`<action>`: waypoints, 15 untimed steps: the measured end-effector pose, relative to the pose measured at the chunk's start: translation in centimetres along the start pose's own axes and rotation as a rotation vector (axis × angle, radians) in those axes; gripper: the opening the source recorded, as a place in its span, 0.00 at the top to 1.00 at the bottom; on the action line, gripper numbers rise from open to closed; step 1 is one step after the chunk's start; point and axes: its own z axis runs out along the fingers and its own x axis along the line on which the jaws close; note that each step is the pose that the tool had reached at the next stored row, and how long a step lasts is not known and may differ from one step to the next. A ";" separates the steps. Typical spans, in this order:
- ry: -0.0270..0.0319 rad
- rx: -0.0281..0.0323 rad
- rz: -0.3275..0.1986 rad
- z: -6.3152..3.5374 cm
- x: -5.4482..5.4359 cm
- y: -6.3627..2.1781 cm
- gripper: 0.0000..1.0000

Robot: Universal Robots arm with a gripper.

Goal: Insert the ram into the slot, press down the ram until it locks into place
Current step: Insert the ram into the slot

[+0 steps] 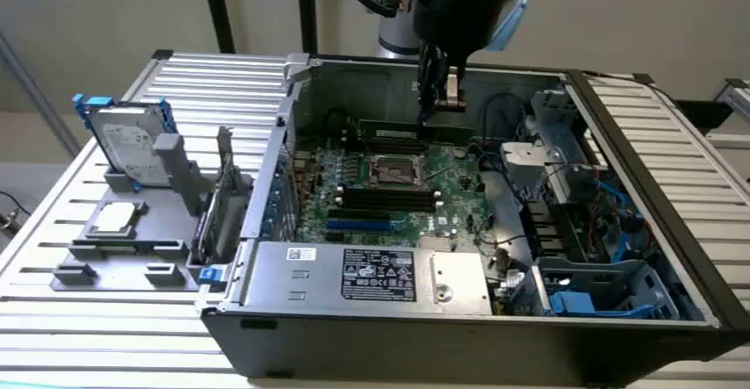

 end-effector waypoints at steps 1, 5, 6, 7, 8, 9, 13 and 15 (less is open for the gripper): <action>0.0001 0.0000 0.000 0.00 0.0 0.00 0.86; 0.0000 0.0000 0.000 0.00 0.0 0.00 0.86; 0.0000 0.0000 0.000 0.00 0.0 0.00 0.86; 0.0000 0.0000 0.000 0.00 0.0 0.00 0.86; 0.0000 0.0000 0.000 0.00 0.0 0.00 0.86; 0.0000 0.0000 0.000 0.00 0.0 0.00 0.86; 0.0000 0.0000 0.000 0.00 0.0 0.00 0.86; 0.0002 0.0045 0.000 0.10 0.0 0.02 0.86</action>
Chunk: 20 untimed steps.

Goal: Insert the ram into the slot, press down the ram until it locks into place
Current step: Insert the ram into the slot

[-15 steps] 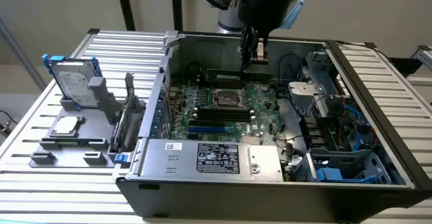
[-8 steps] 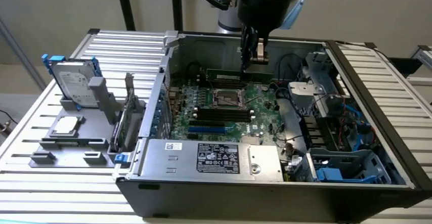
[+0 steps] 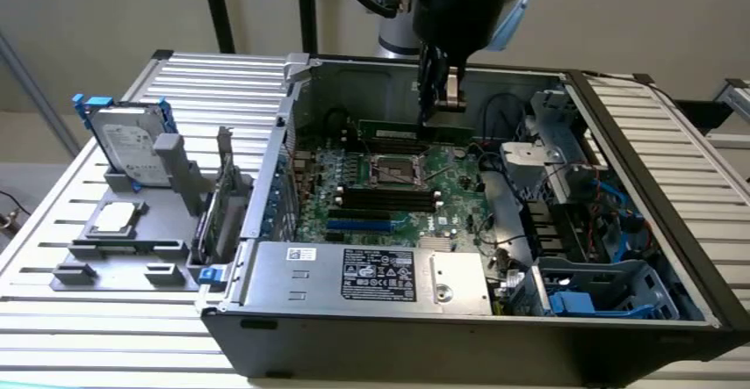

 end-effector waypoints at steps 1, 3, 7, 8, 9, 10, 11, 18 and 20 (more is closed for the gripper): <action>0.0001 0.0059 0.000 0.15 0.0 0.12 0.86; 0.0003 0.0117 0.001 0.51 0.0 0.56 0.86; 0.0003 0.0147 0.002 1.27 0.0 1.60 0.86; 0.0003 0.0148 0.002 1.47 0.0 1.73 0.86; 0.0002 0.0148 0.002 1.65 0.0 1.81 0.86; 0.0003 0.0148 0.002 1.83 0.0 1.89 0.86; 0.0003 0.0148 0.002 2.01 0.0 1.98 0.86; 0.0003 0.0148 0.002 3.30 -0.1 2.45 0.86; 0.0004 0.0147 0.002 3.66 -0.1 2.53 0.86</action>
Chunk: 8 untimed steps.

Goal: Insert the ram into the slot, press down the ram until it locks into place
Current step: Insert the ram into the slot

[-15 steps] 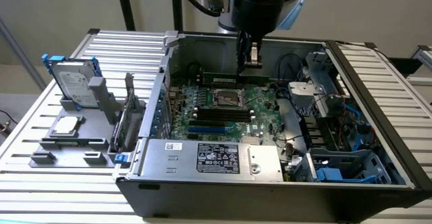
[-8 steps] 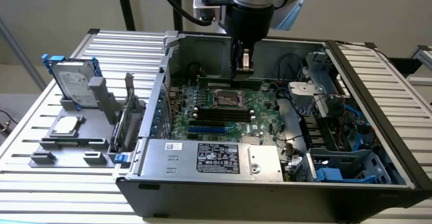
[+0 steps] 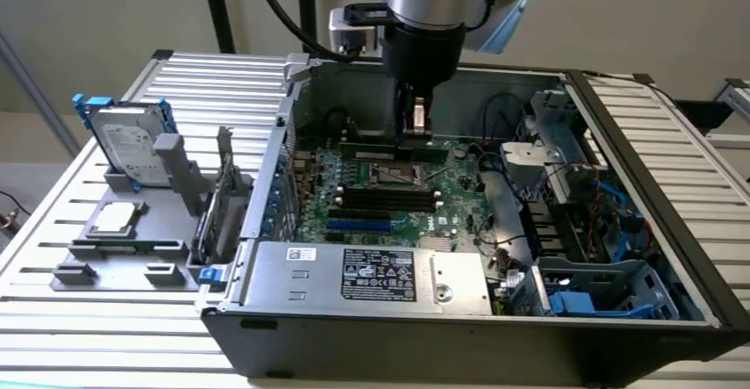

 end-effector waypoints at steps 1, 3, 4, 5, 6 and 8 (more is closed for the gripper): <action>-0.0001 0.0000 0.000 0.19 0.0 0.03 0.86; -0.0001 0.0000 0.000 0.56 0.0 0.08 0.86; -0.0001 0.0000 0.000 0.74 0.0 0.11 0.86; 0.0000 0.0000 0.000 0.92 0.0 0.12 0.86; -0.0001 0.0000 0.000 1.10 -0.1 0.12 0.86; -0.0002 0.0001 0.000 1.46 -0.1 0.12 0.86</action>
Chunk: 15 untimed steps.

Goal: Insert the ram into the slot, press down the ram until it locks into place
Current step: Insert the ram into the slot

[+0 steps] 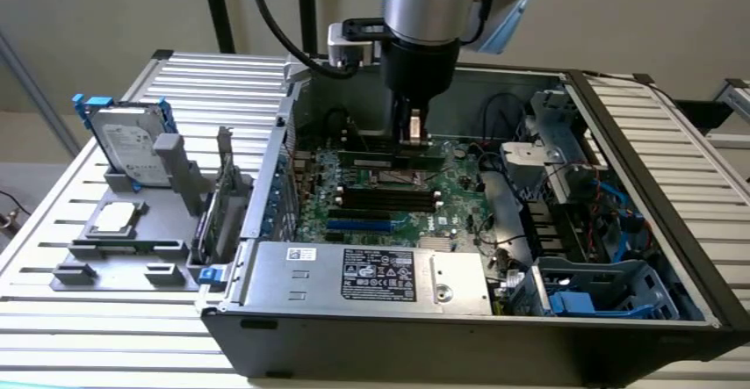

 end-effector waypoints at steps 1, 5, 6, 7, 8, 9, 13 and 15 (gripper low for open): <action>0.0002 -0.0001 0.000 0.18 0.0 0.00 0.86; 0.0001 -0.0001 0.000 0.92 -0.2 -0.02 0.86; 0.0003 -0.0002 0.000 1.10 -0.3 -0.02 0.86; 0.0004 -0.0002 0.000 1.28 -0.4 -0.03 0.86; 0.0010 -0.0002 0.000 1.47 -0.5 -0.04 0.86; 0.0020 -0.0001 0.000 1.66 -0.7 -0.04 0.86; 0.0083 0.0000 0.000 2.32 -1.6 -0.08 0.86; 0.0097 0.0003 0.000 2.68 -2.0 -0.10 0.86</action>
